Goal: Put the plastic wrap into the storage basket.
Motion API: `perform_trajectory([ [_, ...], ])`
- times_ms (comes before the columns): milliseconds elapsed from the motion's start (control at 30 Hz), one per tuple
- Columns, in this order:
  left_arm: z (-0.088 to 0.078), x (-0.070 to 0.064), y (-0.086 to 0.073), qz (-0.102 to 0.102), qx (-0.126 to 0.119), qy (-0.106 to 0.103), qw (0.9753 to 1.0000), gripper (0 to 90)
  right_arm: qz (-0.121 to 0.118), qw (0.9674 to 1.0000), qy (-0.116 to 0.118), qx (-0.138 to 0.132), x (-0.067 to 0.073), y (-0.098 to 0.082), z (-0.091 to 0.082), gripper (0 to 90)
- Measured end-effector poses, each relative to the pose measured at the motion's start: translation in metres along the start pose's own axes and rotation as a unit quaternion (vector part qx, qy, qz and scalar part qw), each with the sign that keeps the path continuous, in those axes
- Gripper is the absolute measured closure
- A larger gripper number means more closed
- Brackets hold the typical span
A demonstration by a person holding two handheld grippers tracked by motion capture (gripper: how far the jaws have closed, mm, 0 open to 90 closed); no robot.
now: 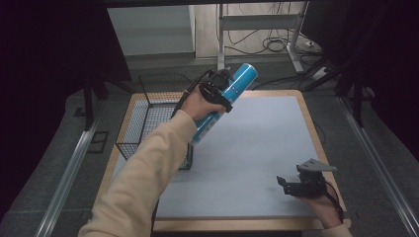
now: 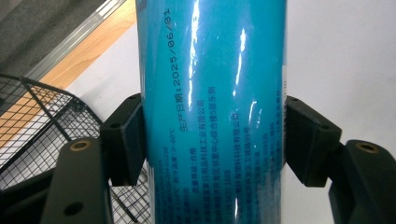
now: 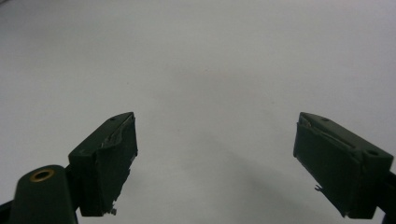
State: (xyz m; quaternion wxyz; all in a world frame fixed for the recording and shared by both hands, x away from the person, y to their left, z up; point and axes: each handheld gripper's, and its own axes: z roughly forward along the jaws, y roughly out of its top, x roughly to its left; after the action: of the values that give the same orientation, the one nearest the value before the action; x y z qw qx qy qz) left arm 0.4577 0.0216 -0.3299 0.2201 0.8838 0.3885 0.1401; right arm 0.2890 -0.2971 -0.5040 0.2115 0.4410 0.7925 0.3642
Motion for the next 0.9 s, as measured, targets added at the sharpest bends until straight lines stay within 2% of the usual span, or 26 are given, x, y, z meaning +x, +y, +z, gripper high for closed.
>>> perform_trajectory([
  [133,-0.002,0.004,0.0,-0.004,0.002,0.0,1.0,31.5,0.0,1.0,0.0,0.001,0.0,0.0,0.0,13.6],
  [233,-0.002,0.008,0.0,-0.002,0.006,0.01,0.9999,31.5,0.0,1.0,-0.001,0.0,0.0,0.0,0.0,13.6],
  [467,-0.004,0.023,-0.004,-0.028,-0.005,0.011,0.9995,31.6,0.0,1.0,-0.001,0.0,0.0,0.0,-0.001,13.6],
  [600,-0.01,0.032,-0.006,-0.025,-0.003,0.027,0.9993,31.6,0.0,1.0,-0.002,0.0,0.0,0.001,-0.001,13.6],
  [900,-0.018,0.054,-0.018,-0.054,-0.007,0.039,0.9978,31.6,0.001,1.0,-0.003,0.003,0.001,0.0,0.0,13.6],
])
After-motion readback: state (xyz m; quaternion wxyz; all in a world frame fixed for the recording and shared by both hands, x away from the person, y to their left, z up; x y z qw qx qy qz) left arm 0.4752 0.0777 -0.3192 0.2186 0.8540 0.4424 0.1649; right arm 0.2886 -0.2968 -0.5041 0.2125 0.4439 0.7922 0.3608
